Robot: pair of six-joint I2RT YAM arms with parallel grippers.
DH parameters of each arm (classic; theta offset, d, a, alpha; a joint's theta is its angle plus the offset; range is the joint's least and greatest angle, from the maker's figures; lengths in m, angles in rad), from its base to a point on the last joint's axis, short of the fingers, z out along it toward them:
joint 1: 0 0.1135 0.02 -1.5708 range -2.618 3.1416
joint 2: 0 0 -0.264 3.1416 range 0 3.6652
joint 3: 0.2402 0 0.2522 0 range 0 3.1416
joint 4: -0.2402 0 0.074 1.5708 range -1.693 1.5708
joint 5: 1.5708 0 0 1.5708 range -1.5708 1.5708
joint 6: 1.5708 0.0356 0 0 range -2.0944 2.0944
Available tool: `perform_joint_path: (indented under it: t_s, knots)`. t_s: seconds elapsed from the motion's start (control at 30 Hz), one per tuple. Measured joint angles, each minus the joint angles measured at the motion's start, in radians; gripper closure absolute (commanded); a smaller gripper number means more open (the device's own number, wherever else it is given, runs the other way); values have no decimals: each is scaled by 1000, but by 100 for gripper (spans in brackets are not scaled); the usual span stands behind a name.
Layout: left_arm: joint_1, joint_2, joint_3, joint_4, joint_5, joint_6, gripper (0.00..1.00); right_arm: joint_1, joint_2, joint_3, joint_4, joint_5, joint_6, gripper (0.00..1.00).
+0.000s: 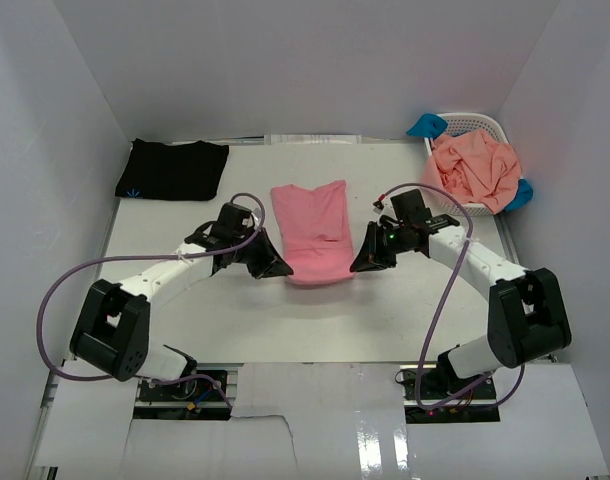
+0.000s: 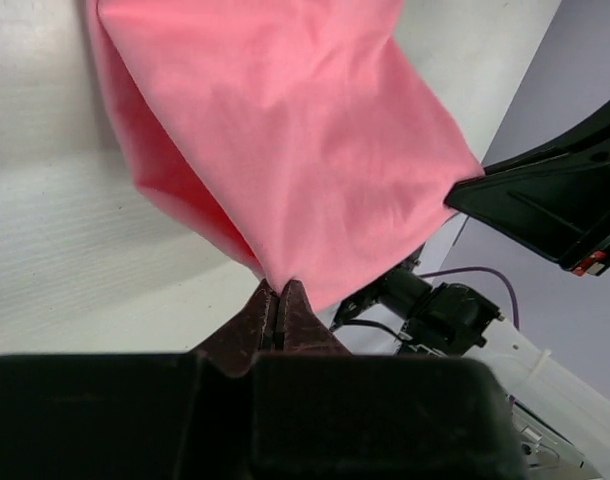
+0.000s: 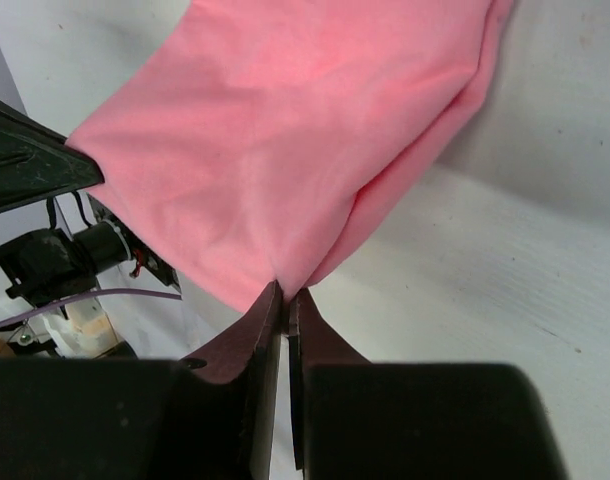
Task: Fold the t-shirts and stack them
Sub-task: Grab one side of the 2/3 rectangular tshirt with both arms, then fold the long partially folded tshirt into a neat square
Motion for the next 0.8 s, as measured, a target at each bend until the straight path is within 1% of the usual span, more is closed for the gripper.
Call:
perform_joint_path:
  t_s: [0.27, 0.43, 0.67, 0.8]
  knots:
    - [72, 3, 135, -71, -13, 5, 100, 0, 79, 192, -86, 7, -44, 92]
    - [99, 42, 243, -101, -17, 15, 100, -2, 159, 326, -118, 7, -70, 92]
    - [136, 161, 428, -129, -16, 41, 100, -11, 289, 505, -166, 5, -96, 92]
    - [162, 263, 533, -134, -15, 60, 100, -24, 370, 605, -180, 2, -109, 92]
